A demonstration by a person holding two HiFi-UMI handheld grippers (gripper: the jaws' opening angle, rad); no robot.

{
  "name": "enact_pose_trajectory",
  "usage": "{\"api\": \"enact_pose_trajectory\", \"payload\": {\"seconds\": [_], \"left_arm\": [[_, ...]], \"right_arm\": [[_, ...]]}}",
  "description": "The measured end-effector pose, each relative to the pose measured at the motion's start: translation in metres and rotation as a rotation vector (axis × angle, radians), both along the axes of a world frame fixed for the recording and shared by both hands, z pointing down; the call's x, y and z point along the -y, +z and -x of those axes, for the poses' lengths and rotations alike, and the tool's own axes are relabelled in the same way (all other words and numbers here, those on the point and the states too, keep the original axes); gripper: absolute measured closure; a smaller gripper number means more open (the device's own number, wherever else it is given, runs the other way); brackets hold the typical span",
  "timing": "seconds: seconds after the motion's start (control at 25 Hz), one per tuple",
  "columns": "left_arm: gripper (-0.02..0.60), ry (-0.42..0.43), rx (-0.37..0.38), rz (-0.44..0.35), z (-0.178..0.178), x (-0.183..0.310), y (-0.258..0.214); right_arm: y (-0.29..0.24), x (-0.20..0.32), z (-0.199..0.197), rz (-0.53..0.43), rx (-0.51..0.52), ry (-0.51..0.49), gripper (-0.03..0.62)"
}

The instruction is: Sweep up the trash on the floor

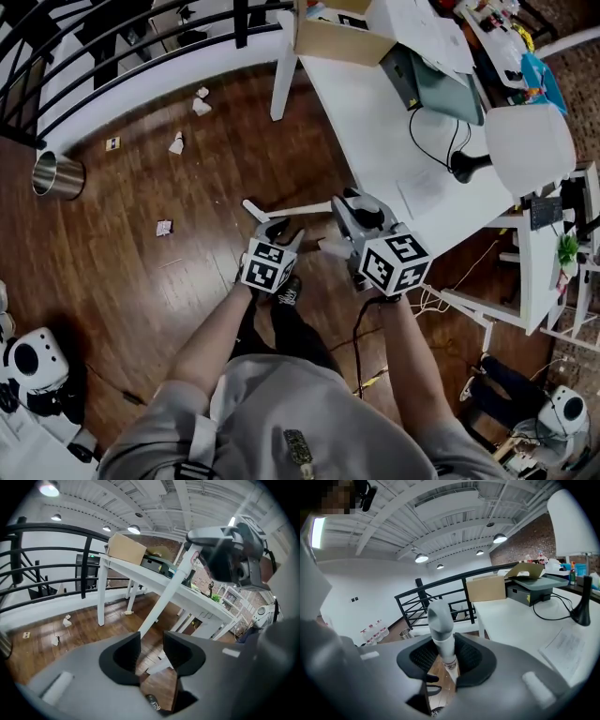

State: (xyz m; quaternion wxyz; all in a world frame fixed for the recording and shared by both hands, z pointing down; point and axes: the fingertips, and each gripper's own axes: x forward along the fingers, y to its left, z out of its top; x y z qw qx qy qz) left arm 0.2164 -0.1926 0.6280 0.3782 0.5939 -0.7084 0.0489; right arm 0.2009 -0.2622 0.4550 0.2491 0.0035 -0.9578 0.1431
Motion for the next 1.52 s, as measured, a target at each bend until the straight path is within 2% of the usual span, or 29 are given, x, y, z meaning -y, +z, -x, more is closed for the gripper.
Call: {"api": "enact_pose_trajectory", "payload": {"seconds": [0.28,0.44,0.52,0.64,0.76,1.08,1.36,1.52], "left_arm": [[0.369,-0.010,0.033,0.011,0.003,-0.002,0.012],[0.367,-0.026,0.043,-0.006,0.005,-0.007,0.007],[0.373,-0.036,0.053,-0.023,0.008,-0.012,0.001],[0.444,-0.018,0.084,-0.051,0.009,-0.020,-0.012],[0.448,-0.028,0.101,-0.049,0.015,-0.037,-0.016],[0.444,-0.154,0.150,-0.007,0.054,-0.106,-0.024],[0.443,-0.298,0.192,0.032,0.088,-0.182,-0.037],[0.440,-0.369,0.189,0.062,0.107,-0.228,-0.038]], "right_arm": [[-0.037,-0.033,0.020,-0.010,0.050,-0.073,0.497],[-0.065,-0.054,0.019,0.018,0.076,-0.124,0.497],[-0.078,-0.062,0.018,0.038,0.094,-0.142,0.496],[-0.092,-0.073,0.021,0.054,0.124,-0.171,0.497],[-0.097,-0.088,0.024,0.051,0.138,-0.219,0.497],[-0.107,-0.150,0.049,0.078,0.173,-0.395,0.497],[-0.118,-0.218,0.076,0.110,0.208,-0.600,0.497],[-0.114,-0.259,0.092,0.116,0.201,-0.726,0.497]]}}
